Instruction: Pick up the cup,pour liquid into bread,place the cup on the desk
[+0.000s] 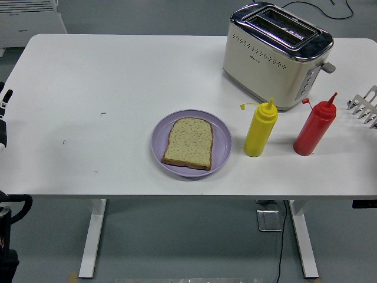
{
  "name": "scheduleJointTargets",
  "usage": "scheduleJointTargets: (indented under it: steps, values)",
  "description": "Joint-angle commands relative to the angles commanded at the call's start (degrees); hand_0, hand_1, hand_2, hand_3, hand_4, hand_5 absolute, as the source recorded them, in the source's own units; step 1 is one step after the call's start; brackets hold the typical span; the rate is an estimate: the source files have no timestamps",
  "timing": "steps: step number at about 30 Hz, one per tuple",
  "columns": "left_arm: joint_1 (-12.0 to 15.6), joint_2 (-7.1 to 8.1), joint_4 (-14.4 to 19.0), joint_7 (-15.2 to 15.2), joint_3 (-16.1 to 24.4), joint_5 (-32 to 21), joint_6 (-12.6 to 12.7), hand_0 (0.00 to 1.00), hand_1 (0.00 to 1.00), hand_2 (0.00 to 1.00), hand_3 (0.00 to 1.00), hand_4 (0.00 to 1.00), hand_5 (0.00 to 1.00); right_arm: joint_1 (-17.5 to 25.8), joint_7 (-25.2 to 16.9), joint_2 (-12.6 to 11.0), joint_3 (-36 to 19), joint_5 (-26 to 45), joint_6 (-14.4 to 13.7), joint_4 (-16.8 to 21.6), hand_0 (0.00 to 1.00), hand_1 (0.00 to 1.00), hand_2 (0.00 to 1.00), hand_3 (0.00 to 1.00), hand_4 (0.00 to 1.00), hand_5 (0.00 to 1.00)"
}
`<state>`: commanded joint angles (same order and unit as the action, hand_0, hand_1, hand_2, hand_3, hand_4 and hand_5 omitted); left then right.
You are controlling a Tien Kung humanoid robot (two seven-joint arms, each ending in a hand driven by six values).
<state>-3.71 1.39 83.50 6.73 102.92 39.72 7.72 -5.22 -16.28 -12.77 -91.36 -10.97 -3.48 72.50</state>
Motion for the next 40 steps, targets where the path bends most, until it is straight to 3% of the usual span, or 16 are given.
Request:
scheduleJointTargets:
  steps: [40]
  values:
    - [0.4, 0.19, 0.1, 0.0, -0.2, 0.7, 0.2, 0.714, 0.75, 0.776, 0.688, 0.662, 0.998, 0.4, 0.2, 0.2, 0.1, 0.4, -0.1, -0.1, 0.785, 0.729, 0.751, 0.793, 0.72, 0.472]
